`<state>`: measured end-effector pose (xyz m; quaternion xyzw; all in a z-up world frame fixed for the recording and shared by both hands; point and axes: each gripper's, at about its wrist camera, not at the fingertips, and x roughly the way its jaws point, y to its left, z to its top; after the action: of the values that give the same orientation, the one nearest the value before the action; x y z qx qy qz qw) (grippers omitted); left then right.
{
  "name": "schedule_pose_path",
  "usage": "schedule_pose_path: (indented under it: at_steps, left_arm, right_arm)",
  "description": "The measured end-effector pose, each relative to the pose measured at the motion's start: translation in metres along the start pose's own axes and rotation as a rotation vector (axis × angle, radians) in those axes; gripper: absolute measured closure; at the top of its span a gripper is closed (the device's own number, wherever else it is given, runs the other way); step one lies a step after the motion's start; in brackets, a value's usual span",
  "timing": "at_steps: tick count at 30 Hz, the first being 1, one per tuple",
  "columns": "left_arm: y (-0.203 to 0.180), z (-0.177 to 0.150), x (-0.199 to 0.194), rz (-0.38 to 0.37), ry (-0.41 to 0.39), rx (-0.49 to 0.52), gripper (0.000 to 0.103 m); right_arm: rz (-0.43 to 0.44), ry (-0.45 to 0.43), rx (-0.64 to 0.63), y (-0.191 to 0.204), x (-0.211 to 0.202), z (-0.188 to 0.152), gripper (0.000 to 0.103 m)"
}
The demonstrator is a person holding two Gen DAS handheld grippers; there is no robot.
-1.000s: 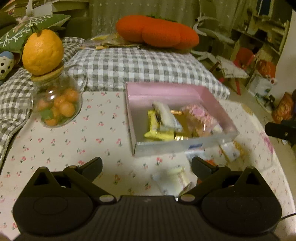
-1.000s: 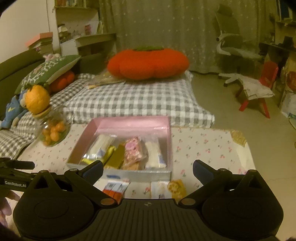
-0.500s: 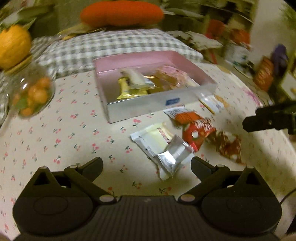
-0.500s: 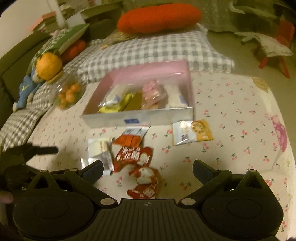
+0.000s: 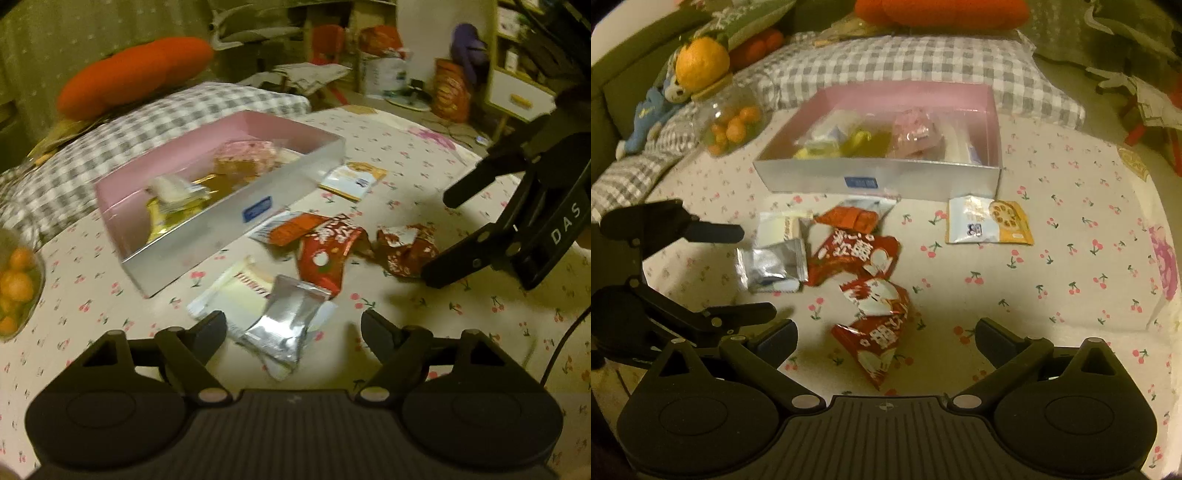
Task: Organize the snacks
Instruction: 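Withdraw both tools from the box and move them back to the pile, then grasp the silver foil pack with the left tool while the right tool grasps the red candy wrapper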
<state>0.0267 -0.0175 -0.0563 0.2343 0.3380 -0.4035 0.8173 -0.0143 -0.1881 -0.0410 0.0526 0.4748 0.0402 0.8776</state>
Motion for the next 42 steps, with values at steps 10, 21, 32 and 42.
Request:
schedule_pose_path:
  at_steps: [10,21,32,42]
  left_arm:
    - [-0.010,0.002,0.011,0.018,0.034,0.066,0.037]
    - [-0.014,0.000,0.000,-0.052,0.051,0.064,0.045]
    - [-0.014,-0.007,-0.007,-0.127,0.077,-0.004,0.044]
    - [-0.005,0.002,0.007,-0.127,0.072,-0.235,0.044]
  right_arm:
    - [-0.047,0.041,-0.091,0.011,0.012,-0.005,0.003]
    - [-0.068,0.053,-0.107,0.012,0.016,-0.004,0.008]
    - [-0.082,0.057,-0.118,0.012,0.017,-0.007,0.008]
    - [-0.082,0.029,-0.105,0.009,0.014,-0.003,0.022]
